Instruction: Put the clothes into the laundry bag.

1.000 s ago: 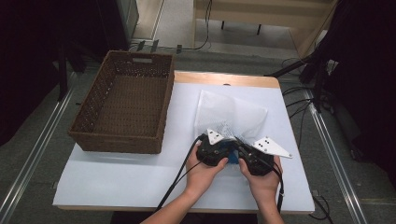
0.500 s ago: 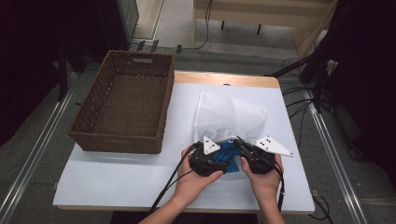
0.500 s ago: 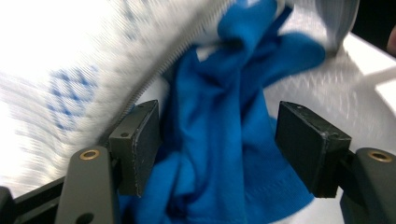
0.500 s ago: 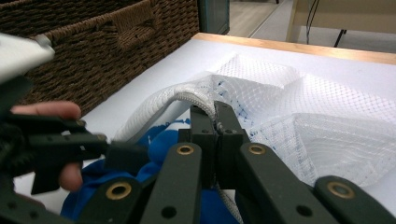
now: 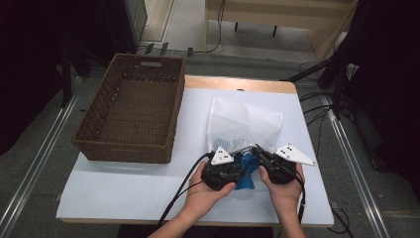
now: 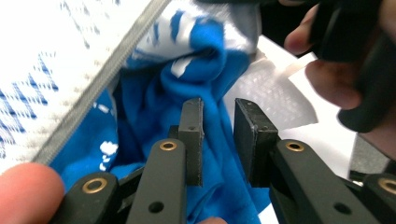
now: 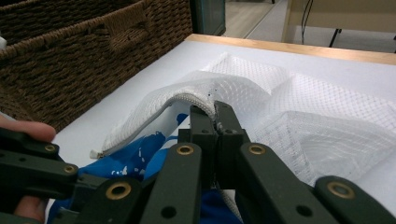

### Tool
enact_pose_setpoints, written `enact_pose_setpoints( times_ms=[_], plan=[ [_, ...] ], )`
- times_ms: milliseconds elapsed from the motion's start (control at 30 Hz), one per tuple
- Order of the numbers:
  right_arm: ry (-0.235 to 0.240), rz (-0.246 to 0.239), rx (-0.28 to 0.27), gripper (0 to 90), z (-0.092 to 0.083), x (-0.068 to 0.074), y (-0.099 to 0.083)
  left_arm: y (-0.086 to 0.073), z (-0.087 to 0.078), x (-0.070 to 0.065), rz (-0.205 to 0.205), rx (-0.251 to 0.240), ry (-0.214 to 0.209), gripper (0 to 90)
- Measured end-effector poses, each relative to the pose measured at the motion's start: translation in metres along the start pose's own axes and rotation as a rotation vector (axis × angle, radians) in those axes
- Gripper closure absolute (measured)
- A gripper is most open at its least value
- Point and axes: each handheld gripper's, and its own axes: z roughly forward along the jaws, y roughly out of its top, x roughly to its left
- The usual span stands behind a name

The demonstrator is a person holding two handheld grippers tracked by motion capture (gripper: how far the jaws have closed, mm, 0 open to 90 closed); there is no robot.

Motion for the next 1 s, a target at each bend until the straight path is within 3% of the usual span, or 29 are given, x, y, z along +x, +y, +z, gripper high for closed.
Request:
enact_pose_setpoints(
  times_ms=[33,100,167,233,333,433,533,567,600,667,700,767,867,933,1000],
  plan=[
    [-0.001,-0.003,-0.001,89.9,0.0,0.0,0.0,0.0,0.0,0.0,0.0,0.0,0.0,71.7],
    [0.0,-0.004,0.001,89.9,0.0,0.0,0.0,0.004,-0.005,0.003,0.002,-0.036,0.067,62.3],
    [0.0,-0.005,0.002,89.8,-0.001,0.0,0.0,0.005,-0.003,0.006,-0.006,-0.032,0.13,62.0],
    [0.001,-0.003,0.003,89.9,-0.001,0.0,0.0,0.004,0.0,0.009,-0.007,-0.011,0.15,63.4],
    [0.002,-0.006,0.004,89.9,0.0,-0.001,0.0,0.002,0.004,0.007,0.004,0.001,0.15,61.7],
    [0.005,-0.005,0.005,89.9,0.0,-0.002,0.0,0.004,0.008,0.005,-0.012,-0.02,0.133,56.4],
    [0.009,-0.003,0.009,89.9,0.001,-0.001,0.0,0.006,0.02,0.004,-0.011,0.014,0.151,48.3],
    [0.01,-0.002,0.012,89.9,0.0,-0.001,0.0,0.006,0.026,0.004,-0.007,0.041,0.16,50.7],
    [0.013,-0.005,0.013,89.8,0.0,-0.001,0.0,0.006,0.028,0.004,-0.005,0.042,0.17,59.9],
    [0.013,-0.002,0.009,89.9,-0.001,-0.002,0.0,0.009,0.025,0.004,-0.014,0.019,0.155,76.9],
    [0.014,-0.003,0.007,89.9,-0.002,-0.002,0.0,0.011,0.024,0.003,-0.013,0.003,0.168,81.6],
    [0.019,0.008,-0.005,89.9,-0.003,-0.002,0.002,0.016,0.024,0.002,-0.019,-0.033,0.195,83.9],
    [0.03,0.001,-0.015,90.0,-0.004,0.003,0.004,0.022,0.034,0.004,-0.017,-0.032,0.235,83.8],
    [0.033,-0.012,-0.019,90.0,-0.004,0.009,0.005,0.026,0.039,0.005,-0.014,-0.061,0.287,83.9],
    [0.03,-0.016,-0.022,90.0,-0.004,0.011,0.006,0.029,0.039,0.005,-0.012,-0.122,0.363,83.4]
  ],
)
